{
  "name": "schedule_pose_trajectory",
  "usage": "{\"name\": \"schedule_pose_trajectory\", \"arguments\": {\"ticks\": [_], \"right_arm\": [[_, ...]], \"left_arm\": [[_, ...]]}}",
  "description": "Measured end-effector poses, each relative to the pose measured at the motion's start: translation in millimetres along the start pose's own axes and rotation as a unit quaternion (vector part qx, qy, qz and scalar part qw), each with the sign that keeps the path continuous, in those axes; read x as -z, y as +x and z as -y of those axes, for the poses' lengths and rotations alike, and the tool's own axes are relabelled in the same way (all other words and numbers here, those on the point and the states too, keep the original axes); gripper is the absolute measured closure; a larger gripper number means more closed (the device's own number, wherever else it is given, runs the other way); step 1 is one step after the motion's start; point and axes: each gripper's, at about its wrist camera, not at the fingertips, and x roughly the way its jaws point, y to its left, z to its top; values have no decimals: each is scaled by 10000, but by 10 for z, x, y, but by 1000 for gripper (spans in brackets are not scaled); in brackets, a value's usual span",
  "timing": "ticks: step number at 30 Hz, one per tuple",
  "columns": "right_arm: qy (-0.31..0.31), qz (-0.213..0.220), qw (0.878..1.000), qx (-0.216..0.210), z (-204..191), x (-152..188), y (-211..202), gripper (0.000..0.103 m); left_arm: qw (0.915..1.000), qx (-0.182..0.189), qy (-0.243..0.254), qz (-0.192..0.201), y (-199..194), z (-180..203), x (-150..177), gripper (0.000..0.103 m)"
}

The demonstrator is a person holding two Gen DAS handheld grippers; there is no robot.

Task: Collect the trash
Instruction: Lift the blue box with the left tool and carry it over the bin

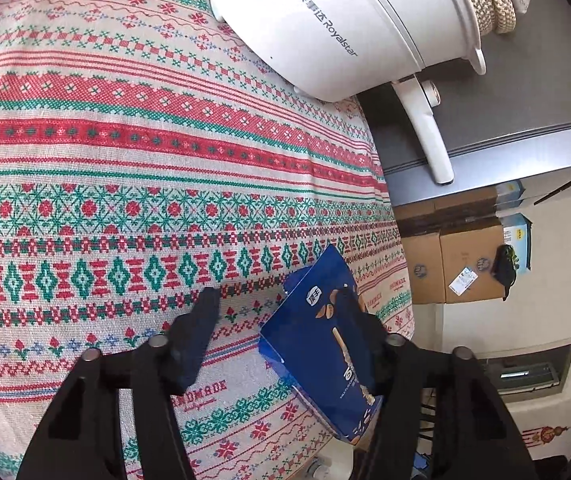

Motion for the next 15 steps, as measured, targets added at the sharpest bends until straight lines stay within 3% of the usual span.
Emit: {"name": "schedule_pose_trajectory", "arguments": {"ticks": [3,9,10,11,14,15], "right_arm": [[-37,-6,10000,9,-17,7,4,34],[-64,-29,10000,52,-44,1,40,34],[-77,-37,9999,61,-51,1,45,34],[-90,-41,9999,67,-54,3,49,34],[-91,-46,9999,86,-46,3,56,34],[-79,-47,9999,93,-41,3,58,34]], "left_arm": [[9995,288,-108,15,-36,-65,62,39],[9990,-44,443,28,104,193,163,45],[9989,-82,451,0,138,214,170,52],[9989,-152,438,-88,198,226,174,72],[9989,-120,444,-52,244,241,205,76],[9985,-164,516,7,272,277,201,87]]}}
